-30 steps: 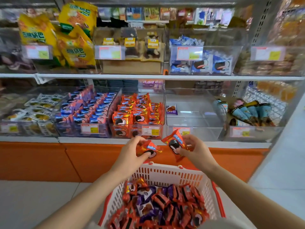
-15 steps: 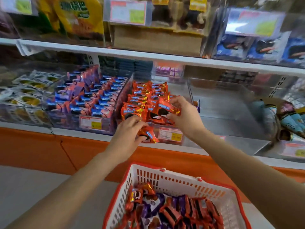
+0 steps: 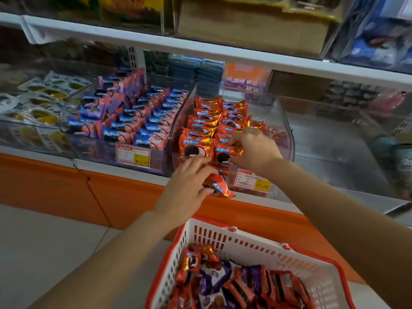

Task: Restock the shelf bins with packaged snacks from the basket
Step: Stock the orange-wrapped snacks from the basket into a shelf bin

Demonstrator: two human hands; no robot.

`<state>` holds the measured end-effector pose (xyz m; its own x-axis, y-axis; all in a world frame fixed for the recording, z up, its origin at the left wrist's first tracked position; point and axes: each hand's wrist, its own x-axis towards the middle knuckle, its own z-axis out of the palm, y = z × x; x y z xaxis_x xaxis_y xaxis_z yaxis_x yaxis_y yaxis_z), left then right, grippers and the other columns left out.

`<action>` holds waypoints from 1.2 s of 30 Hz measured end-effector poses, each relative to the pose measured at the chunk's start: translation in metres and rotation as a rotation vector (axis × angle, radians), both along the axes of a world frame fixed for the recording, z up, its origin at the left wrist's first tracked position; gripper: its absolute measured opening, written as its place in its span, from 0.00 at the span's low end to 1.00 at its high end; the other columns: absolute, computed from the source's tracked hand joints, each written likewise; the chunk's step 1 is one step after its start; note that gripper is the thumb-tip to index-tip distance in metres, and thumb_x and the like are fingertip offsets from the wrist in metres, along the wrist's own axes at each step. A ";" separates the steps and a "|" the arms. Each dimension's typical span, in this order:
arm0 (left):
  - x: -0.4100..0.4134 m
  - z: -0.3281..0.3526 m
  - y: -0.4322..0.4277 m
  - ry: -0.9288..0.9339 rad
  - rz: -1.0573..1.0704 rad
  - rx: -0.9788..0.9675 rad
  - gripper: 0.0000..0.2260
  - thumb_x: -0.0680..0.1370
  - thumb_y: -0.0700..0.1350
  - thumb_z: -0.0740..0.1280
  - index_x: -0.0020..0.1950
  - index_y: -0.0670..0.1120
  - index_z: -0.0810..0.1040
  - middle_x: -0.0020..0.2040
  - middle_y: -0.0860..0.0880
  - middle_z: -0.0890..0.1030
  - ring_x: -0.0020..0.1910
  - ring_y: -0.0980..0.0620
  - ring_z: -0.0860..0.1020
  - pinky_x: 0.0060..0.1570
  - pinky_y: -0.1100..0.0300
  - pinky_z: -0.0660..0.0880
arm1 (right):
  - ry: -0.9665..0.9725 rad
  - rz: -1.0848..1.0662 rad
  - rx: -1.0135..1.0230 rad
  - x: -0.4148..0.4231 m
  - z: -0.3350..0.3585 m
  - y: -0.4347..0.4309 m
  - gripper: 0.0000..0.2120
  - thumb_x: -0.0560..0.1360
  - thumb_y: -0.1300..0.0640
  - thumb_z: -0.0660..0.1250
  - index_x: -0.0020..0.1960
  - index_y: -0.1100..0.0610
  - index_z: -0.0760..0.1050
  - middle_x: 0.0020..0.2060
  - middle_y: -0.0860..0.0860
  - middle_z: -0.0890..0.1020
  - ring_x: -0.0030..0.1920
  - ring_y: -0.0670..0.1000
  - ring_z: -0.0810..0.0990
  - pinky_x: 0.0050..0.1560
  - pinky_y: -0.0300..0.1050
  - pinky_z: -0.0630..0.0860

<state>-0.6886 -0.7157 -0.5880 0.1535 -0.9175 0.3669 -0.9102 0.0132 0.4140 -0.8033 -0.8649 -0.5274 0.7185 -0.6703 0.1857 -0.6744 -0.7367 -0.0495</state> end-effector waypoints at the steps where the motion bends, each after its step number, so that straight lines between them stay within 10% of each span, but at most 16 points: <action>1: 0.000 0.000 0.000 0.010 0.001 -0.001 0.16 0.77 0.44 0.68 0.65 0.49 0.73 0.71 0.52 0.65 0.73 0.54 0.57 0.73 0.51 0.58 | 0.009 -0.001 0.008 0.000 0.000 0.000 0.21 0.73 0.49 0.71 0.64 0.48 0.73 0.62 0.51 0.73 0.64 0.53 0.69 0.58 0.48 0.70; 7: 0.003 0.005 0.005 0.215 -0.009 0.009 0.18 0.79 0.46 0.64 0.69 0.50 0.68 0.72 0.57 0.63 0.69 0.64 0.58 0.69 0.63 0.62 | -0.123 -0.020 -0.027 -0.007 0.004 0.014 0.22 0.77 0.48 0.65 0.68 0.52 0.68 0.64 0.52 0.71 0.66 0.53 0.66 0.65 0.47 0.64; 17: -0.022 0.015 0.008 0.826 0.038 -0.201 0.22 0.74 0.54 0.63 0.66 0.48 0.70 0.62 0.52 0.73 0.59 0.62 0.72 0.49 0.78 0.68 | -0.498 0.092 0.547 -0.043 -0.004 0.074 0.15 0.74 0.48 0.68 0.59 0.43 0.70 0.48 0.40 0.77 0.46 0.39 0.78 0.41 0.29 0.76; 25: 0.000 -0.007 0.001 -0.105 0.209 -0.132 0.26 0.75 0.57 0.54 0.66 0.44 0.74 0.59 0.46 0.74 0.61 0.49 0.68 0.62 0.48 0.69 | -0.489 -0.027 0.327 -0.041 0.009 0.032 0.16 0.76 0.51 0.67 0.63 0.48 0.72 0.53 0.42 0.76 0.47 0.42 0.79 0.41 0.33 0.77; 29: 0.002 -0.015 0.001 -0.221 0.201 -0.094 0.26 0.73 0.54 0.59 0.67 0.43 0.72 0.60 0.45 0.74 0.62 0.46 0.71 0.63 0.47 0.68 | -0.272 0.013 0.238 -0.027 -0.003 0.022 0.19 0.76 0.52 0.67 0.66 0.52 0.73 0.63 0.51 0.74 0.62 0.51 0.74 0.60 0.43 0.73; 36: 0.001 -0.023 -0.001 -0.292 0.206 -0.114 0.29 0.71 0.49 0.69 0.70 0.41 0.70 0.63 0.43 0.72 0.66 0.45 0.66 0.67 0.49 0.60 | -0.198 0.084 0.234 -0.019 -0.008 0.016 0.12 0.78 0.50 0.64 0.61 0.48 0.71 0.60 0.48 0.74 0.54 0.49 0.76 0.50 0.40 0.74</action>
<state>-0.6872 -0.7164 -0.6111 0.2042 -0.8288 0.5210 -0.9781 -0.1513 0.1428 -0.8219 -0.8493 -0.5357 0.7383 -0.6513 0.1752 -0.5722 -0.7424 -0.3485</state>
